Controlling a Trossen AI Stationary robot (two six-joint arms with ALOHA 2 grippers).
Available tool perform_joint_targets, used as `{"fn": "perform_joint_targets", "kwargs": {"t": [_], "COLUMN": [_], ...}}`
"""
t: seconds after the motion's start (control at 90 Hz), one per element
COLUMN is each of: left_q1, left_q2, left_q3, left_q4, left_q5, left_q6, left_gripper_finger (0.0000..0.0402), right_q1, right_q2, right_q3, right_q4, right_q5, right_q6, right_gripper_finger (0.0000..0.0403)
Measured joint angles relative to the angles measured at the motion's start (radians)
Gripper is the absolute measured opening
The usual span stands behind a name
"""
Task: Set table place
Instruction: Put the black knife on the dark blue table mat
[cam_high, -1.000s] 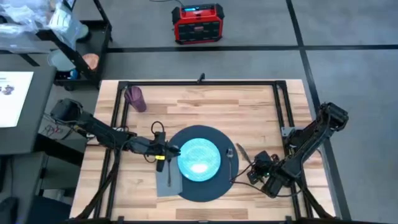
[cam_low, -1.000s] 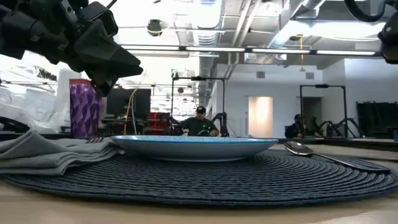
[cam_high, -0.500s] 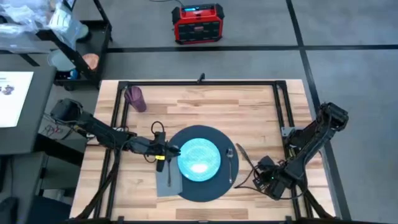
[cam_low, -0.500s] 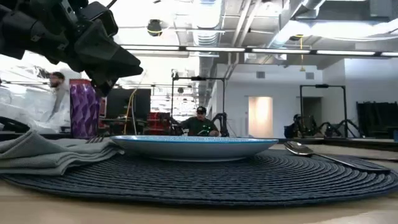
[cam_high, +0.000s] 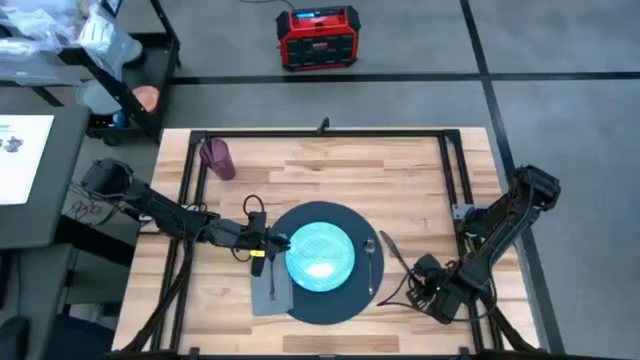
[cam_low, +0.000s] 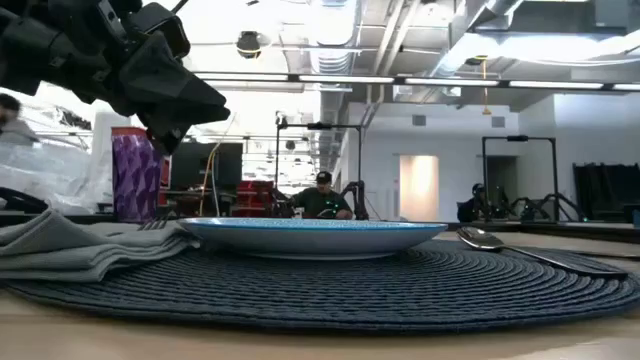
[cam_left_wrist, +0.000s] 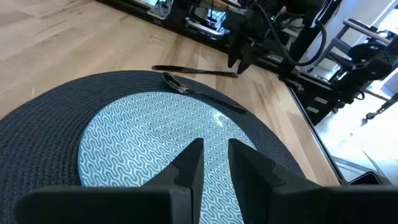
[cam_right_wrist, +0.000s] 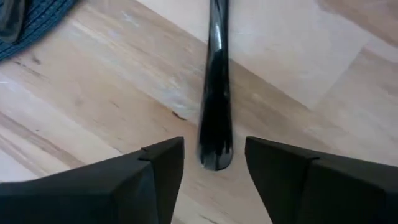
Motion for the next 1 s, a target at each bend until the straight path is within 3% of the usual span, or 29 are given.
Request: {"fn": "perform_joint_targets", "kwargs": {"t": [0.278, 0.544, 0.711, 1.0], "left_q1": [0.0, 0.0, 0.0, 0.0], "left_q2": [0.0, 0.0, 0.0, 0.0], "left_q3": [0.0, 0.0, 0.0, 0.0], "left_q4": [0.0, 0.0, 0.001, 0.001], "left_q5": [0.0, 0.0, 0.0, 0.0], "left_q6": [-0.005, -0.005, -0.007, -0.008], "left_gripper_finger": [0.0056, 0.0056, 0.0056, 0.0056], "right_q1": [-0.002, -0.003, -0.003, 0.0], "right_q2": [-0.003, -0.001, -0.001, 0.004], "right_q3": [-0.076, -0.075, -0.076, -0.047], "right_q4": [0.097, 0.089, 0.085, 0.078], "right_q5": [-0.017, -0.032, -0.02, 0.096], "right_q6": [0.014, -0.029, -0.026, -0.017], "right_gripper_finger": [0.0135, 0.0011, 0.0006, 0.0002]}}
